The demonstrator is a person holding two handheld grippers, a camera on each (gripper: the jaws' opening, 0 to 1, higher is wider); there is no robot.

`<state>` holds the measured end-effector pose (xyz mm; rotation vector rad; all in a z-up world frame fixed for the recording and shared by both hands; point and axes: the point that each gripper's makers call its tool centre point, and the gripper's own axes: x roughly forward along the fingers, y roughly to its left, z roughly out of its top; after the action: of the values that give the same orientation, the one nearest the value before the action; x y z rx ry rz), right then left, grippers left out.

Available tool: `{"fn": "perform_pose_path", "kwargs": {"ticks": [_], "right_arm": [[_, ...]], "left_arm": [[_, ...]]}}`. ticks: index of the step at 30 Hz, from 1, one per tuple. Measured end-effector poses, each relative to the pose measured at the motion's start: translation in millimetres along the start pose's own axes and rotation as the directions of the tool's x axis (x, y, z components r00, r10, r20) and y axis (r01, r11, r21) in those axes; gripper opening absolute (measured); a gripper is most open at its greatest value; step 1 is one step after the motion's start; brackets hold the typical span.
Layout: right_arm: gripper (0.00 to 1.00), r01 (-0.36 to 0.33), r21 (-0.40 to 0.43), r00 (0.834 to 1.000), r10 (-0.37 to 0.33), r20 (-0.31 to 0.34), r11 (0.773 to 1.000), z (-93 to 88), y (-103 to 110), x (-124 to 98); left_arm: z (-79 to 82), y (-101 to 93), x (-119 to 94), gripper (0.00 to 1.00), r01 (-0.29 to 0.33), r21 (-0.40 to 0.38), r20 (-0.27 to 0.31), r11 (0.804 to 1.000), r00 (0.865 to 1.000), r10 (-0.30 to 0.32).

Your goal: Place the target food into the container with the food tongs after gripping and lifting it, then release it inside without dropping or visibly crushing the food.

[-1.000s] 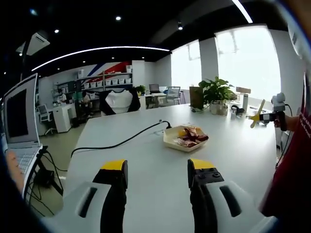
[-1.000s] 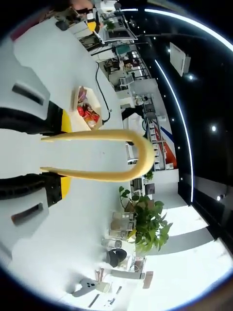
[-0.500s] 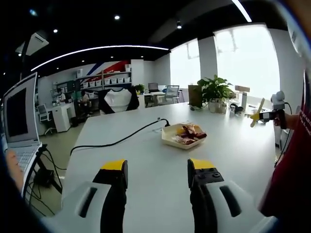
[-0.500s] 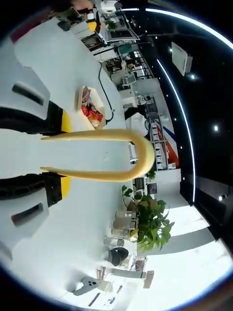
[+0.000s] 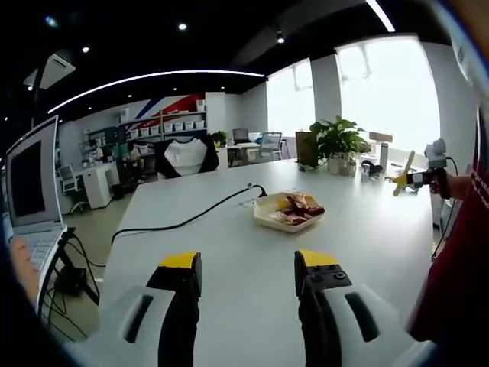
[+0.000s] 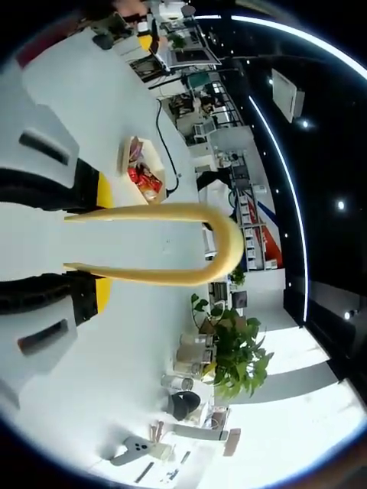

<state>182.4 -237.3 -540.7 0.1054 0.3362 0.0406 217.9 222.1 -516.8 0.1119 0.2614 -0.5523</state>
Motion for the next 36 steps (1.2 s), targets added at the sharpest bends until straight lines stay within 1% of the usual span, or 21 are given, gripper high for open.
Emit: {"fn": "perform_pose_path", "kwargs": {"ticks": [5, 10, 21, 25, 30, 36], "right_arm": [[0.27, 0.007, 0.005, 1.0, -0.007, 0.001, 1.0, -0.3, -4.2, -1.7], [0.26, 0.006, 0.014, 1.0, -0.006, 0.007, 1.0, -1.0, -4.3, -2.5], [0.26, -0.007, 0.019, 1.0, 0.007, -0.003, 1.0, -9.3, -3.9, -5.6], [0.26, -0.006, 0.028, 1.0, 0.006, -0.004, 1.0, -11.1, -5.2, -7.7], [0.26, -0.002, 0.03, 1.0, 0.002, -0.007, 1.0, -14.3, -7.8, -10.6], [0.26, 0.009, 0.029, 1.0, -0.009, -0.011, 1.0, -17.1, -11.1, -14.8]], "left_arm": [[0.5, -4.0, 1.1, 0.52, 0.001, 0.011, -0.003, 1.0, 1.0, -0.001], [-0.1, -4.9, 0.6, 0.52, -0.007, 0.005, 0.001, 1.0, 1.0, 0.007], [1.7, -5.8, 0.5, 0.52, -0.021, 0.009, 0.006, 1.0, 1.0, 0.021], [-1.6, -7.4, -0.3, 0.52, -0.022, 0.009, 0.0, 1.0, 1.0, 0.022], [-2.0, -9.2, -3.1, 0.52, -0.019, -0.003, 0.014, 1.0, 1.0, 0.019], [-6.3, -9.2, -6.0, 0.52, -0.02, 0.009, 0.0, 1.0, 1.0, 0.02]]}}
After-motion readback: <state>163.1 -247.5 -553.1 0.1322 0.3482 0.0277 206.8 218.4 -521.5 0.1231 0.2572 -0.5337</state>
